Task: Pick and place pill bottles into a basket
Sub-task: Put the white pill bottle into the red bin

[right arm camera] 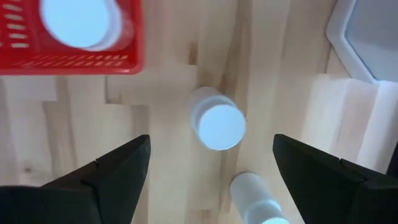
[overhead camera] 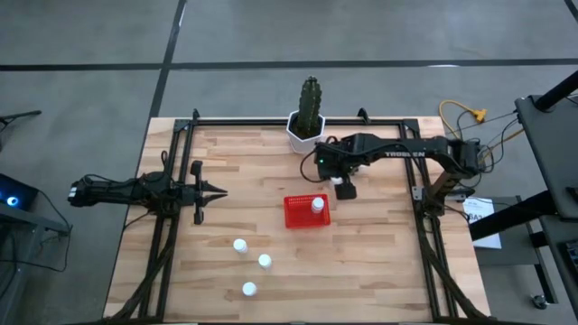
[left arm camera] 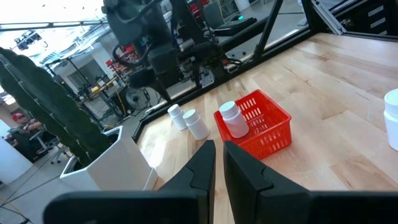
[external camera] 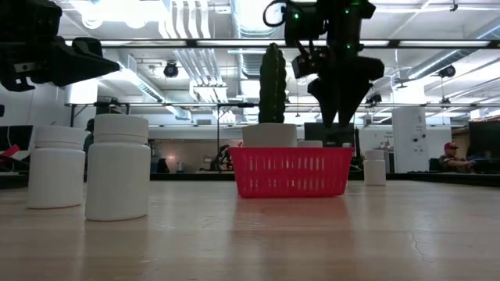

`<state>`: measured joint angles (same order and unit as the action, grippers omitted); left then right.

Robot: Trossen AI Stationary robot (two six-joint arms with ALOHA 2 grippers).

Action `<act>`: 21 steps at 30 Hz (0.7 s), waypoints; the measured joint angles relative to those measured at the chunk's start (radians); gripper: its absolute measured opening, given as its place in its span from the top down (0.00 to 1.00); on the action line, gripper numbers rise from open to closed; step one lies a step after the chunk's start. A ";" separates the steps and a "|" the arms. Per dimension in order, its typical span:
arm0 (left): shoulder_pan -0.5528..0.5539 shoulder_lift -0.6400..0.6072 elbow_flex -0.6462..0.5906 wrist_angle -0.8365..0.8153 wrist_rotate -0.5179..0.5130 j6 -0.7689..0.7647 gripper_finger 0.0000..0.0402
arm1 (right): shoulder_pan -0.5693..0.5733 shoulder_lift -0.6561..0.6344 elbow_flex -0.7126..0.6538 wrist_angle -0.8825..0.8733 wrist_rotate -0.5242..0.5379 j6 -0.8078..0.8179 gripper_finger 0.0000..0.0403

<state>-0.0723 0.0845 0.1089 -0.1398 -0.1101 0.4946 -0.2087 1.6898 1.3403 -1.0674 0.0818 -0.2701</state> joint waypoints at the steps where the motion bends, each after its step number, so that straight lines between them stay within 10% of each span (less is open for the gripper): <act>1: 0.000 0.000 0.000 0.000 0.000 0.000 0.96 | -0.007 0.000 -0.004 0.007 -0.001 -0.003 0.19; 21: 0.000 0.000 0.000 0.000 0.000 0.000 0.96 | -0.061 -0.002 -0.100 0.151 -0.064 -0.051 0.19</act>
<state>-0.0723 0.0845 0.1089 -0.1398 -0.1101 0.4946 -0.2695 1.6878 1.2407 -0.9160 0.0177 -0.3211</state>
